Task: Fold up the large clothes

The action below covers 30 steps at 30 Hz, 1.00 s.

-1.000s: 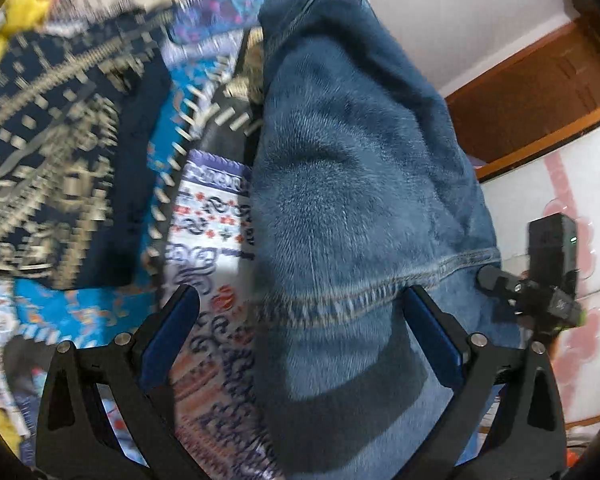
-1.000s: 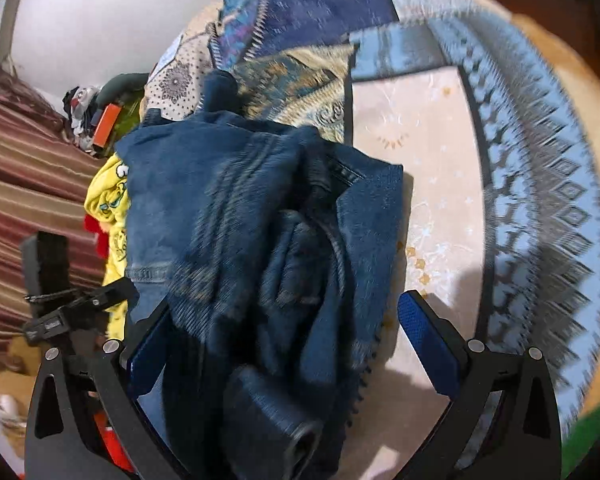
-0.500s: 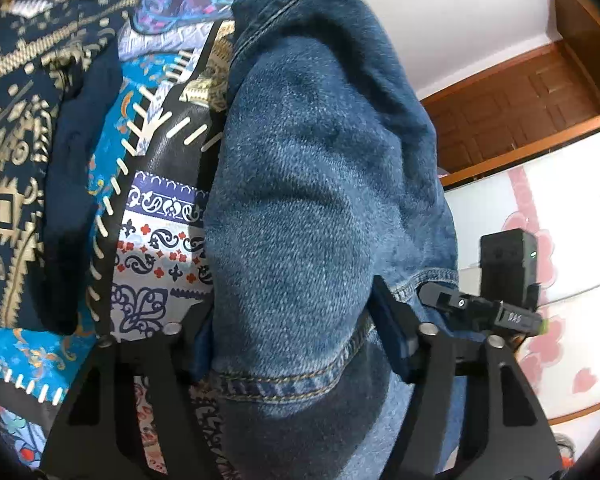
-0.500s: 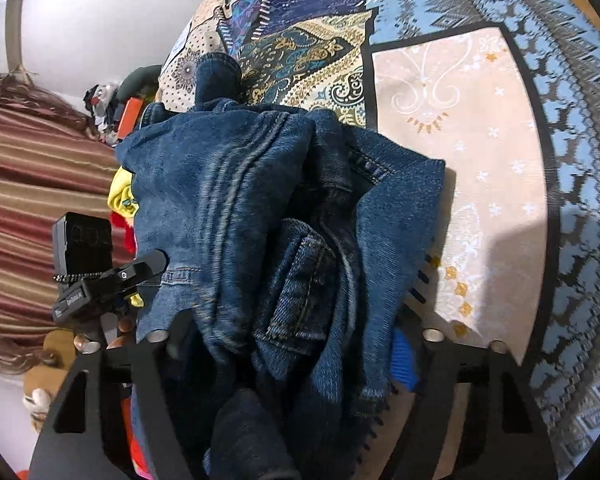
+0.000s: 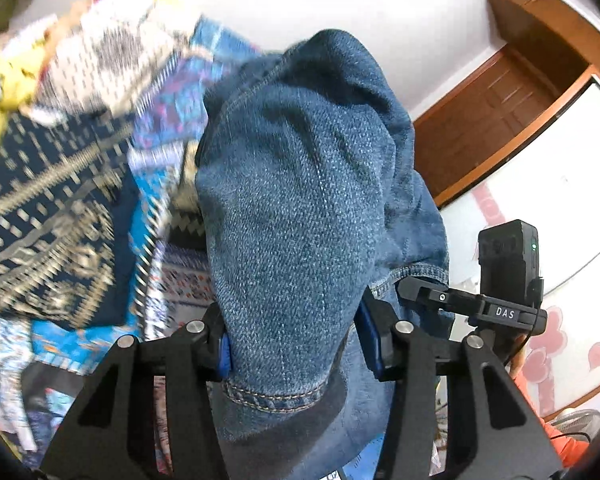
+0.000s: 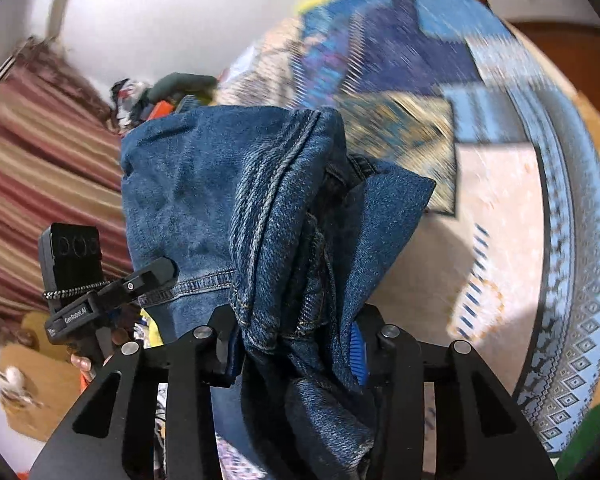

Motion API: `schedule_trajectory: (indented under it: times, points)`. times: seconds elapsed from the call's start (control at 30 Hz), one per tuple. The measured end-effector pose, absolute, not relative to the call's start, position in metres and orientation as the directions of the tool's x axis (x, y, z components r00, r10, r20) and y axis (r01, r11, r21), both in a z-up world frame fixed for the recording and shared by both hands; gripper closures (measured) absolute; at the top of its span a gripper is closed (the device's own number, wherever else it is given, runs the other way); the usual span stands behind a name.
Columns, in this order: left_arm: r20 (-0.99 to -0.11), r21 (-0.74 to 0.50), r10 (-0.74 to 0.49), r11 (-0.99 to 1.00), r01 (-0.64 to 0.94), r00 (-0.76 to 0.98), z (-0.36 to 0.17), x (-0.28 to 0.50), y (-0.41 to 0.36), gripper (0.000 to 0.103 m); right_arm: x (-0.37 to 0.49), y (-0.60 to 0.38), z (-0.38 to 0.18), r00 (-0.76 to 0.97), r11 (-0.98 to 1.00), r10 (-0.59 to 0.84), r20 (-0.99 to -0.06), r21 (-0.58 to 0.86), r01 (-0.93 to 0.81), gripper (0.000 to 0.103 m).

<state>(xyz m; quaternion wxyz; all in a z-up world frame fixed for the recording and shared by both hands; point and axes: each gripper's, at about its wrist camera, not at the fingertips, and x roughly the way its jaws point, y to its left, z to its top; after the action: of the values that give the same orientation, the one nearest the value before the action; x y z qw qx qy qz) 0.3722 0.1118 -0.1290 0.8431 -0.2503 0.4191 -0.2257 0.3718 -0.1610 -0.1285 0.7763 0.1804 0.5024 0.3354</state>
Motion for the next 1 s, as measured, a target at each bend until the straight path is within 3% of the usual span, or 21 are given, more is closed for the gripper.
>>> schedule_trajectory:
  times: [0.23,0.47,0.7,1.0]
  points:
    - [-0.519,-0.575,-0.519,0.800,0.173,0.679,-0.064,0.342,0.184,0.054,0.363,-0.101,-0.078,0.334,0.668,0.740,-0.584,0.583,-0.462,0.065]
    - [-0.538,-0.531,-0.433,0.841,0.108,0.724,-0.052,0.349,0.249,0.054,0.383,-0.031,-0.078,0.312,0.621,0.779,-0.544,0.600,-0.505,0.065]
    - [-0.589,-0.557,-0.395,0.830,-0.001,0.705,-0.097,0.397,0.305,0.054,0.431,0.020,-0.118,0.275,0.628,0.772,-0.573,0.623,-0.466,0.065]
    - [-0.736,-0.575,-0.399,0.795,-0.193,0.546,-0.217,0.486,0.328,0.052,0.488,0.046,-0.202,0.202,0.723,0.674,-0.711,0.578,-0.378,0.065]
